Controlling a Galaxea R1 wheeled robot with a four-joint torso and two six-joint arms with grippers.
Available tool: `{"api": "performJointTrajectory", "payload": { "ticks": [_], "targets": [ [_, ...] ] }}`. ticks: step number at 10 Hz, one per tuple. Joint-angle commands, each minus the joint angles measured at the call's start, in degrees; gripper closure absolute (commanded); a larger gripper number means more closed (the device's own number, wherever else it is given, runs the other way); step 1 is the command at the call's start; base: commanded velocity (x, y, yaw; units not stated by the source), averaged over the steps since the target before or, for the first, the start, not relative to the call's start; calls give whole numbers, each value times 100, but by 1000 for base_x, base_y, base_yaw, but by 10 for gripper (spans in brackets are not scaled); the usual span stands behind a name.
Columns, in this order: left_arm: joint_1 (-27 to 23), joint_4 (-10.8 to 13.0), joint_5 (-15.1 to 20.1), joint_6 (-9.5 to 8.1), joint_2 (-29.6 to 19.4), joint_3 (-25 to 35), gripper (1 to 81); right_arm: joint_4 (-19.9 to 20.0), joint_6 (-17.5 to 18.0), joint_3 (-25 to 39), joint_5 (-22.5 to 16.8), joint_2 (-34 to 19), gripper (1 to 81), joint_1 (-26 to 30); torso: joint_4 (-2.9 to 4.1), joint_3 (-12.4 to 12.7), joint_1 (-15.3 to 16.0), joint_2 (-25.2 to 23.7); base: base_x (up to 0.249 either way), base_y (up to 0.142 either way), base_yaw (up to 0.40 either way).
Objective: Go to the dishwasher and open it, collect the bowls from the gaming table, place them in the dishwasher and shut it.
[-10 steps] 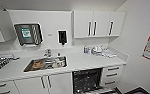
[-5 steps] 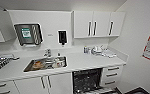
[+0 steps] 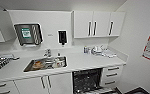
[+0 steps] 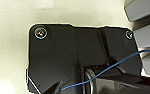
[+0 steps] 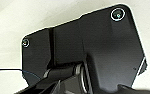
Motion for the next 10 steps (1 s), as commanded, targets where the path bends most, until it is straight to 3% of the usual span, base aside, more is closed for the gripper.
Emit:
{"api": "performJointTrajectory", "payload": {
  "ticks": [1, 4, 10],
  "targets": [
    [-257, 53, 276, 11, -60, -25, 10, -70, -17, -42, -291, 21, 10, 311, 0, 0, 0, 0, 0, 0, 0],
    [-249, 35, 276, 11, -87, -77, 10, -70, -17, -33, -282, 65, 10, 294, 0, 0, -2, 0, 0, 0, 81],
    [-231, 36, 276, 11, -95, -77, 10, -61, -17, -33, -282, 65, 10, 267, 0, 2, -2, 0, 0, 0, 228]
  ]
}}
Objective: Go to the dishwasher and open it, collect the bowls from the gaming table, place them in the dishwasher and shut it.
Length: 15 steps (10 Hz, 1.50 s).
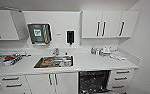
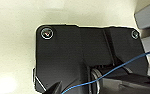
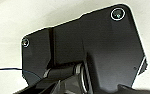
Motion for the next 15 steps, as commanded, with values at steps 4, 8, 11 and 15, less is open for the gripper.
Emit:
{"api": "performJointTrajectory", "payload": {
  "ticks": [4, 8, 11, 15],
  "targets": [
    [-201, 38, 277, 31, -61, 12, 10, -52, -17, 21, -305, 14, 10, 275, 0, 0, 0, 0, 0, 0, 288],
    [-192, 99, 268, 31, -70, 12, 10, -52, -17, 21, -296, 5, 10, 258, 0, 0, -2, 0, 0, 0, -270],
    [-192, 116, 277, 22, -61, 12, 10, -60, -17, 21, -296, -4, 10, 258, 0, 0, -2, 0, 0, 0, -392],
    [-192, 126, 277, 31, -43, 12, 10, -52, -17, 3, -296, -4, 10, 249, 0, 0, -2, 0, 0, 0, -400]
  ]
}}
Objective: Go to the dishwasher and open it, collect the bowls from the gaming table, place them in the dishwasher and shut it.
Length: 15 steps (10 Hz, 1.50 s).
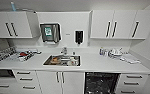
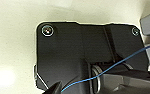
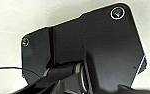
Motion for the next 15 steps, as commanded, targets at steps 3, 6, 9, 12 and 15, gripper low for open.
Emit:
{"api": "performJointTrajectory", "payload": {
  "ticks": [3, 6, 9, 12, 15],
  "targets": [
    [-264, 62, 274, 43, -26, 9, 10, -48, -16, 4, -310, 19, 10, 286, 0, 0, 0, 0, 0, 0, -400],
    [-264, 53, 274, 43, -35, 9, 10, -48, -16, 4, -310, 19, 10, 278, 0, 0, 0, 0, 0, 0, -400],
    [-263, 71, 274, 70, -62, 27, 10, -22, 2, 4, -310, 36, 10, 295, 0, 0, -2, 0, 0, 0, -400],
    [-255, 141, 247, 78, -62, 9, 10, -39, -16, 4, -310, 63, 10, 321, 0, 0, -2, 0, 0, 0, -400],
    [-255, 255, 248, 78, -70, 44, 10, -39, -7, 4, -318, 63, 10, 365, 0, 0, -2, 0, 0, 0, -400]
  ]
}}
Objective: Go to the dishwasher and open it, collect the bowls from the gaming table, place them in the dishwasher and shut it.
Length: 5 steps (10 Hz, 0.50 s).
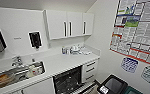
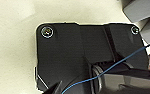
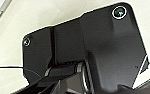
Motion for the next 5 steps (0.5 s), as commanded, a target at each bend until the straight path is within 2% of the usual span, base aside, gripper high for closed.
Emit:
{"api": "performJointTrajectory", "payload": {
  "ticks": [1, 5],
  "targets": [
    [-238, 117, 262, 56, -57, 41, 10, -39, -8, 14, -305, 28, 10, 354, 0, 0, 0, 0, 0, 0, -400],
    [-238, 125, 227, 56, -153, 242, 10, -215, -44, 58, -305, -60, 10, 292, 0, 0, 0, 0, 0, 0, -400]
  ]
}}
